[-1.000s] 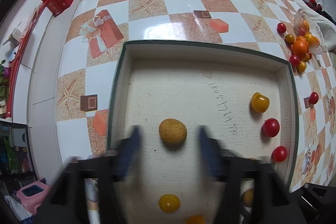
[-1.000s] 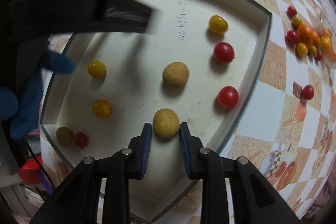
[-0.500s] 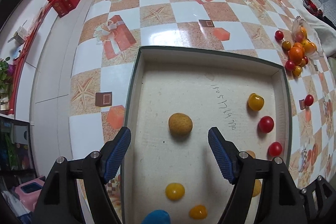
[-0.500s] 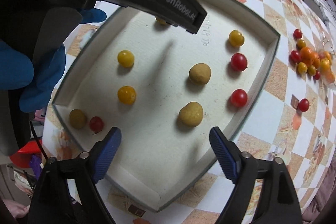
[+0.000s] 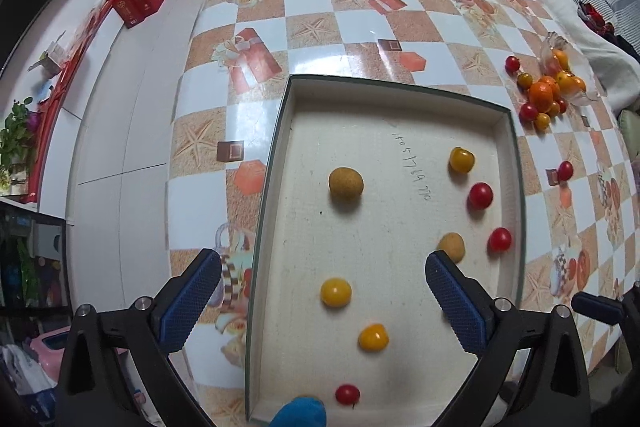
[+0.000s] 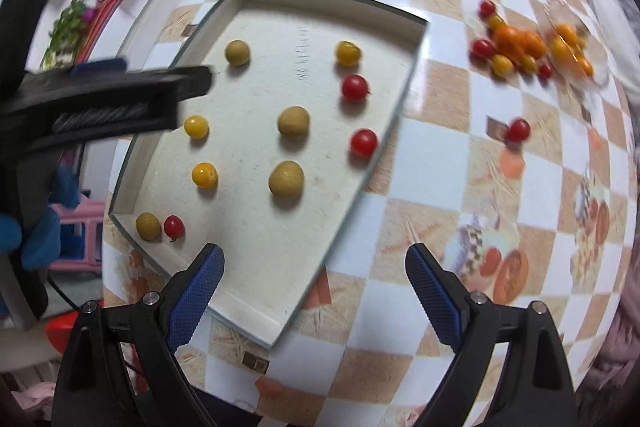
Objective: Organize fruits
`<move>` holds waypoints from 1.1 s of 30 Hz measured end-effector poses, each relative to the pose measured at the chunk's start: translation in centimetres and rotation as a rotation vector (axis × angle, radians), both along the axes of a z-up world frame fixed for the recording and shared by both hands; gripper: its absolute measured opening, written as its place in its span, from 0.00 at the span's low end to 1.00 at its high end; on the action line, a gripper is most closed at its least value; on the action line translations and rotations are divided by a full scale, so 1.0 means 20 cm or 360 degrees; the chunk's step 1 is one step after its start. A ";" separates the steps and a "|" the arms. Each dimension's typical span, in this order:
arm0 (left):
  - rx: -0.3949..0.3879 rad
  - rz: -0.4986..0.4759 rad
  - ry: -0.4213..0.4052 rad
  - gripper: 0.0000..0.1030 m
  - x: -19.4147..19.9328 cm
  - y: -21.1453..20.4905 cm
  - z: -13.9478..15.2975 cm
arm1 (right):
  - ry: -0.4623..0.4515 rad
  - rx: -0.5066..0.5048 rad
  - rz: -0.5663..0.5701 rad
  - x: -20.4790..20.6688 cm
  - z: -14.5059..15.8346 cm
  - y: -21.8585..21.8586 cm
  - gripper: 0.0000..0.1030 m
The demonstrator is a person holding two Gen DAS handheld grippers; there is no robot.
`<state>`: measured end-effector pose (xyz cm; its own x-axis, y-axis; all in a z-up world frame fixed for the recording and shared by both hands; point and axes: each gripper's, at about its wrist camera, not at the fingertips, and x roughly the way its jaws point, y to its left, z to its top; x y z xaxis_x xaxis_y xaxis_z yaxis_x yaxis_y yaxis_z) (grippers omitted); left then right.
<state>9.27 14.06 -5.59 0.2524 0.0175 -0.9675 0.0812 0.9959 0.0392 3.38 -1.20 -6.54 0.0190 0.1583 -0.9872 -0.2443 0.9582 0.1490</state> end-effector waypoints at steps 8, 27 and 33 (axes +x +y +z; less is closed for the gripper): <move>0.0016 -0.0023 0.0001 1.00 -0.18 0.01 0.14 | 0.0029 0.0004 -0.0123 -0.03 0.04 -0.01 0.91; 0.0046 0.0013 0.0049 1.00 -0.31 0.05 0.17 | -0.0005 -0.0027 -0.0093 -0.02 0.11 0.03 0.91; 0.0047 0.0011 0.0056 1.00 -0.31 0.06 0.17 | -0.0010 -0.0028 -0.0069 -0.01 0.12 0.06 0.91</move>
<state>2.99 15.30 -2.22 0.2183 0.0478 -0.9747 0.0760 0.9949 0.0658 3.23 0.00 -4.17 0.0317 0.1400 -0.9896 -0.2036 0.9703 0.1308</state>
